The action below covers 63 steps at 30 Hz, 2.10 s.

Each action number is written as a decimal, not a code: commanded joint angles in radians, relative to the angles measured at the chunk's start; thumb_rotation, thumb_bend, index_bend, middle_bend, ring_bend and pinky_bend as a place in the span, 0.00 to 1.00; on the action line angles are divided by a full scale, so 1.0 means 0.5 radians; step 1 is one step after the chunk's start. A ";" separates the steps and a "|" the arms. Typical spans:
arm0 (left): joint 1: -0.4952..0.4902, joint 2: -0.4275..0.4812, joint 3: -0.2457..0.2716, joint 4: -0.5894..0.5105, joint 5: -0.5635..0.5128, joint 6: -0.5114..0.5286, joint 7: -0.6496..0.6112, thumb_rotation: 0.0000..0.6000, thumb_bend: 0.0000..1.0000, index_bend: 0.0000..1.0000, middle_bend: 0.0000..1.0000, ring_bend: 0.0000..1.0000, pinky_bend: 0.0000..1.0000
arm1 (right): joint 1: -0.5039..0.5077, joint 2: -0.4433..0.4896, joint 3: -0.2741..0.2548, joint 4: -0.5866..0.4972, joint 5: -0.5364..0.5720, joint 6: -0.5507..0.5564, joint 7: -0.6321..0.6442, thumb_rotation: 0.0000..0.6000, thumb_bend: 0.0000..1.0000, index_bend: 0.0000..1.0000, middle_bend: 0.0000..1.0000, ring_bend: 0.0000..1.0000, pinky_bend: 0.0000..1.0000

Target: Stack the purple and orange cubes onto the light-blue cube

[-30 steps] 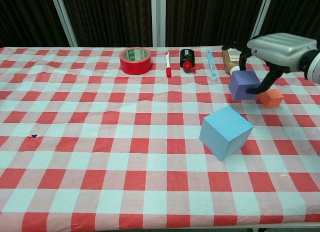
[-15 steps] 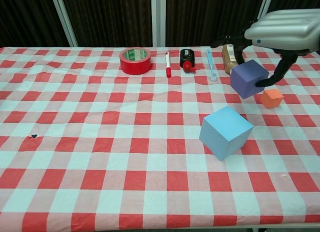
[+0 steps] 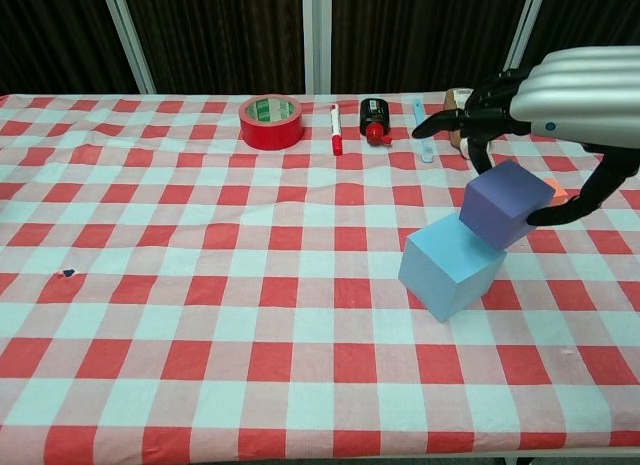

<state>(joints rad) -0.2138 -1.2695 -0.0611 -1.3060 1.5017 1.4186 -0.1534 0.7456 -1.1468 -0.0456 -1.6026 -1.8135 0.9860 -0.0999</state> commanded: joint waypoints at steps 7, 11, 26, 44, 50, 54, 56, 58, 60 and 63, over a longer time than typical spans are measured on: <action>0.001 0.005 0.003 0.024 0.002 -0.003 -0.022 1.00 0.20 0.23 0.19 0.13 0.24 | -0.014 -0.129 -0.028 0.145 -0.036 0.064 0.100 1.00 0.17 0.01 0.50 0.20 0.14; -0.007 0.006 -0.003 0.036 0.000 -0.010 -0.034 1.00 0.20 0.23 0.19 0.13 0.24 | 0.000 -0.163 -0.015 0.180 -0.032 0.071 0.124 1.00 0.17 0.01 0.50 0.20 0.14; -0.022 0.012 -0.006 0.082 0.006 -0.023 -0.107 1.00 0.20 0.23 0.19 0.13 0.24 | -0.053 -0.285 -0.007 0.247 -0.003 0.162 0.036 1.00 0.17 0.01 0.50 0.20 0.13; -0.024 0.019 -0.011 0.125 0.004 -0.021 -0.198 1.00 0.20 0.23 0.19 0.13 0.24 | -0.092 -0.305 0.051 0.078 0.210 0.068 -0.169 1.00 0.17 0.01 0.49 0.20 0.13; -0.027 0.018 -0.010 0.129 0.005 -0.023 -0.202 1.00 0.20 0.23 0.19 0.13 0.24 | -0.090 -0.292 0.057 0.047 0.247 0.035 -0.189 1.00 0.16 0.01 0.49 0.20 0.13; -0.027 0.024 -0.009 0.123 0.004 -0.026 -0.206 1.00 0.20 0.23 0.19 0.13 0.24 | -0.075 -0.288 0.055 0.045 0.253 0.001 -0.185 1.00 0.15 0.01 0.49 0.20 0.13; -0.029 0.029 -0.006 0.121 0.007 -0.030 -0.206 1.00 0.20 0.23 0.19 0.13 0.24 | -0.068 -0.288 0.058 0.044 0.263 -0.015 -0.186 1.00 0.15 0.01 0.49 0.20 0.13; -0.031 0.030 -0.008 0.118 0.006 -0.030 -0.206 1.00 0.20 0.23 0.19 0.13 0.24 | -0.064 -0.287 0.059 0.042 0.276 -0.033 -0.193 1.00 0.14 0.01 0.48 0.20 0.13; -0.031 0.031 -0.009 0.116 0.006 -0.027 -0.205 1.00 0.20 0.23 0.19 0.13 0.24 | -0.063 -0.287 0.058 0.040 0.282 -0.041 -0.202 1.00 0.12 0.01 0.47 0.20 0.13; -0.028 0.033 -0.009 0.115 0.006 -0.023 -0.206 1.00 0.20 0.23 0.19 0.13 0.24 | -0.062 -0.289 0.059 0.041 0.289 -0.047 -0.214 1.00 0.09 0.01 0.44 0.17 0.13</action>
<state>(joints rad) -0.2280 -1.2530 -0.0655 -1.2485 1.5047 1.4071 -0.2564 0.7144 -1.2910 -0.0162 -1.5824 -1.6696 0.9629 -0.2066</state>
